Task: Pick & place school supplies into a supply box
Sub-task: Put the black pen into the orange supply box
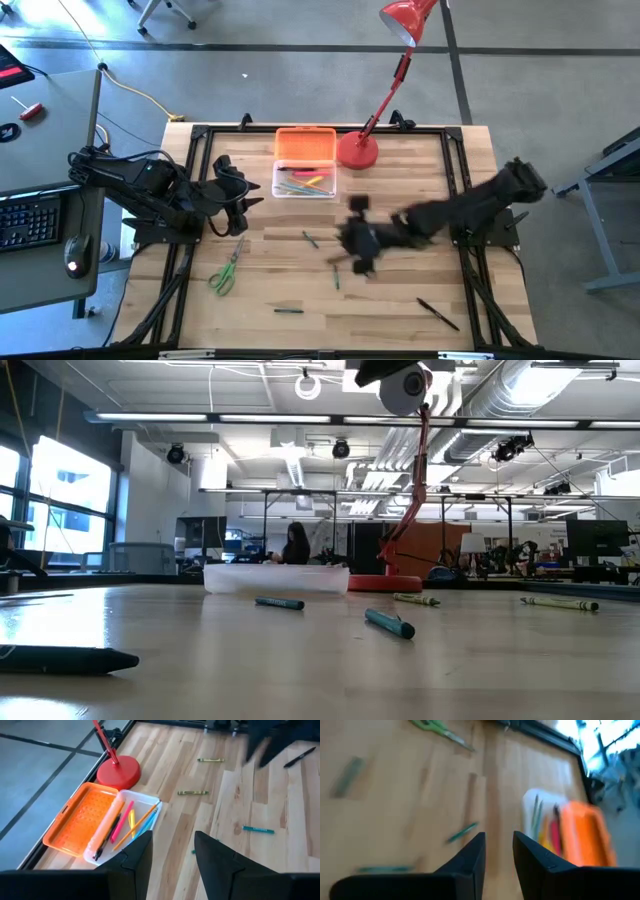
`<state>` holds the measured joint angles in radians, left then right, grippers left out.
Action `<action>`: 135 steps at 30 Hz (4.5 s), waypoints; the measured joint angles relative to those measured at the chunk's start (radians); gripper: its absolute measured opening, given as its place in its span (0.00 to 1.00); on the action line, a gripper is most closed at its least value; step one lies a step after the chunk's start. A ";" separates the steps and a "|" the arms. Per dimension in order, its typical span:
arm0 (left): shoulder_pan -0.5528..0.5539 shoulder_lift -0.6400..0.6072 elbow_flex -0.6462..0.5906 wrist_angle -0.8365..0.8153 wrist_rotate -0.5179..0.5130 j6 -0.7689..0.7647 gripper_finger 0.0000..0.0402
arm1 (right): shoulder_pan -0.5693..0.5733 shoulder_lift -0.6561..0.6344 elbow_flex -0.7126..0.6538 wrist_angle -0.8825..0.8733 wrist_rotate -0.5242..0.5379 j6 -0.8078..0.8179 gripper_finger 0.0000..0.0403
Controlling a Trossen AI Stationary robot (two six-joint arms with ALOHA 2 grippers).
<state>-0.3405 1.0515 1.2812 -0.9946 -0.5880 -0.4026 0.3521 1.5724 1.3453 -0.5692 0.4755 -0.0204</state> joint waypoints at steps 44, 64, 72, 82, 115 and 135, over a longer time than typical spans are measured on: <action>0.000 0.020 0.000 0.182 -0.007 -0.117 0.44 | 0.959 0.424 -0.300 -0.232 0.246 1.549 0.24; 0.000 0.020 0.000 0.184 -0.024 -0.073 0.44 | 0.811 0.177 -0.404 -0.195 0.419 1.272 0.24; 0.000 0.020 -0.001 0.159 0.002 -0.073 0.44 | 0.881 0.078 -0.402 -0.105 0.379 1.307 0.23; 0.000 0.020 -0.001 0.154 0.003 -0.049 0.44 | 0.900 0.145 -0.419 -0.250 0.251 1.474 0.19; 0.000 0.020 0.000 0.155 -0.016 -0.030 0.44 | 0.634 0.138 -0.984 0.692 0.397 1.059 0.13; 0.000 0.020 0.000 0.159 0.020 -0.029 0.44 | 0.678 -0.034 -0.953 0.613 0.344 0.955 0.21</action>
<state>-0.3405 1.0718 1.2808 -0.8352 -0.5678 -0.4316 1.0305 1.5382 0.3920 0.0433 0.8196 0.9347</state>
